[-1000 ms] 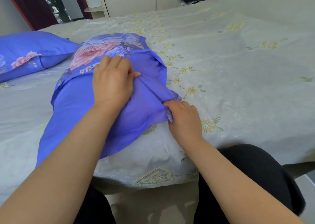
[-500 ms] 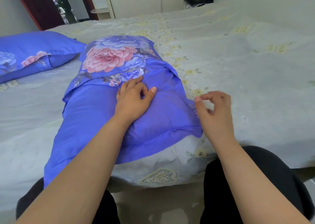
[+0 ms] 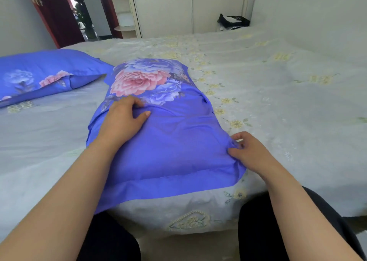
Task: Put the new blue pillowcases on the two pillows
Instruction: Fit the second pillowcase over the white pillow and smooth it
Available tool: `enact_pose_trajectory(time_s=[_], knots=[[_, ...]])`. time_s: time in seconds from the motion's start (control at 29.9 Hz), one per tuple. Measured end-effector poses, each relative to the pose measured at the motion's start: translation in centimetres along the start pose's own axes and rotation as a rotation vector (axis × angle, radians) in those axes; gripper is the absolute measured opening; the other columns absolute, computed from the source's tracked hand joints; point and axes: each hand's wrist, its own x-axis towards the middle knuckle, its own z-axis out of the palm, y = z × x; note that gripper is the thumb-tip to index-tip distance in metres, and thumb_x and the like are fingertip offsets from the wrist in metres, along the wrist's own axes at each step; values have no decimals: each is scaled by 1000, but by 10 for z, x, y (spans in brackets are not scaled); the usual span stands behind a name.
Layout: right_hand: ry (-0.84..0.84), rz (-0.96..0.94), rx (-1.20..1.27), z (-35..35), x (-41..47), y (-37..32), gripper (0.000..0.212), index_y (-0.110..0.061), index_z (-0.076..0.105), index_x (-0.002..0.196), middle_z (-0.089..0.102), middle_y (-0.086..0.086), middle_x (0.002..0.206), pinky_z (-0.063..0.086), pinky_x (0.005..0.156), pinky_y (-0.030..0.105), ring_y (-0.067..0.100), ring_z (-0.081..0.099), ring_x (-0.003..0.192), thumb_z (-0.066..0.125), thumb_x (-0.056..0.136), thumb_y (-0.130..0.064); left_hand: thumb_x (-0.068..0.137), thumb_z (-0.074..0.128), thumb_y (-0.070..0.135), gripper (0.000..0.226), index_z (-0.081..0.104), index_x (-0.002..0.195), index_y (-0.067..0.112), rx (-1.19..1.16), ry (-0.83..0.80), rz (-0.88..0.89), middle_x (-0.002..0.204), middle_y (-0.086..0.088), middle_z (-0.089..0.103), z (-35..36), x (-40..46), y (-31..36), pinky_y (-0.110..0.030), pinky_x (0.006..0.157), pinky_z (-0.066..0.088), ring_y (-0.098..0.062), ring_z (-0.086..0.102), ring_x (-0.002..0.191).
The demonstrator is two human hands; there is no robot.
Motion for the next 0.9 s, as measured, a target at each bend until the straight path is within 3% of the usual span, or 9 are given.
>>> enact_pose_trajectory(time_s=[0.1,0.2,0.33,0.43,0.5,0.6,0.7,0.8,0.9], knots=[[168,-191,-381,13,5,-26,44,-24,51,122,46,0,123,41,93,37,22,47,112,52,81,-7,84,63,44,50,51,128,24,166,-66,-98,132,2,53,-19,11,-20,-39,105,34,-25,38,126],[201,-382,-468,30,15,-58,44,-21,55,122,47,-1,129,37,98,36,23,43,118,47,82,-5,79,61,58,63,43,133,32,323,-153,-165,137,4,48,-27,27,-24,-43,101,33,-25,35,128],[161,-448,-474,41,44,-100,25,-21,60,114,57,-2,121,44,93,35,21,53,111,46,94,-19,80,66,48,42,55,112,23,350,-61,-145,117,-3,54,-24,37,-26,-40,91,34,-29,42,113],[59,-386,-549,39,66,-122,23,-23,59,113,61,-3,118,47,88,35,21,57,105,44,96,-26,80,69,24,19,60,95,14,259,99,75,95,-4,59,-17,33,-33,-37,80,36,-31,47,96],[47,-379,-624,38,81,-135,28,-25,55,120,58,-4,125,46,91,34,21,56,110,45,95,-24,78,65,14,12,57,87,16,190,114,186,83,3,56,-18,37,-35,-37,78,36,-29,48,91],[-50,-317,-805,43,97,-149,48,-27,39,137,51,-1,135,44,94,35,24,52,117,47,90,-19,81,62,18,10,55,87,21,167,90,210,80,7,51,-22,41,-36,-36,88,33,-24,47,97],[-123,-279,-881,54,113,-153,60,-28,30,142,45,-1,140,44,93,34,26,51,119,47,86,-15,83,64,39,19,56,89,23,271,94,97,95,2,60,-24,46,-43,-43,111,17,-21,43,121],[-201,-341,-833,53,126,-151,47,-27,45,129,48,-2,131,46,89,36,25,54,111,50,84,-12,85,58,50,26,58,96,27,393,34,-52,113,3,63,-29,50,-50,-48,113,6,-20,29,136],[-273,-351,-838,37,135,-155,7,-20,54,86,61,3,89,46,73,35,27,60,86,60,83,-19,91,53,41,26,56,115,31,499,-84,-153,138,9,48,-34,52,-62,-57,112,6,-23,15,143]])
